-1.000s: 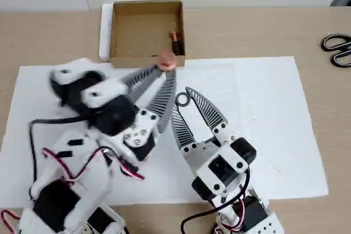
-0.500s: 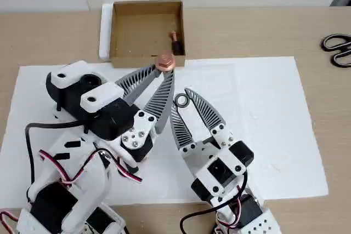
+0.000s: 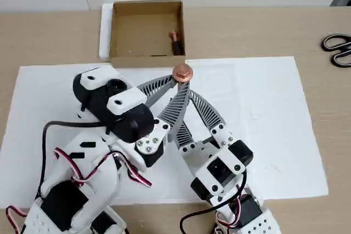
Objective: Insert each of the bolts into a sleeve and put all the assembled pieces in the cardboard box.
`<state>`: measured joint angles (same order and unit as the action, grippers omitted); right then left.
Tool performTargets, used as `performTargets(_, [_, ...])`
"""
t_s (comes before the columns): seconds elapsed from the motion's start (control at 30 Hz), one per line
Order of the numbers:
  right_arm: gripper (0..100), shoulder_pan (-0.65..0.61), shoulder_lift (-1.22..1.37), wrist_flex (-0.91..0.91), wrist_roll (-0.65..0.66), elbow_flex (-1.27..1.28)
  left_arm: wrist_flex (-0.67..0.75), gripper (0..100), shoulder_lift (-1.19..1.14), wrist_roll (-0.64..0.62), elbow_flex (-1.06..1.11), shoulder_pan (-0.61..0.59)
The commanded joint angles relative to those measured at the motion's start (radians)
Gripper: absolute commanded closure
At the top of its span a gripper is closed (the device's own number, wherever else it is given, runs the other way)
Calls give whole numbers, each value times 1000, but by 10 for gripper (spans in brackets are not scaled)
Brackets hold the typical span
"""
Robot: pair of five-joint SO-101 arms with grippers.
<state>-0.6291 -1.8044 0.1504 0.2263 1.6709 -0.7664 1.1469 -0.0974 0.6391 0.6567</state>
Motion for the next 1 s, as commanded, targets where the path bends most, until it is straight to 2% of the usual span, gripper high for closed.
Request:
performTargets(0.0, [994,-4,-12,19,6,-5,21,994,11,8,28,5])
performTargets(0.23, [994,-1,-12,19,8,-5,23,994,23,9,48,3])
performTargets(0.5, [994,65,-12,19,5,-12,-18,994,229,9,199,5])
performTargets(0.77, [994,67,-12,18,5,-11,60,994,293,9,282,8])
performTargets(0.87, [994,67,-12,18,5,-9,55,994,293,15,285,38])
performTargets(0.97, [994,67,-12,18,6,-5,25,994,293,75,282,81])
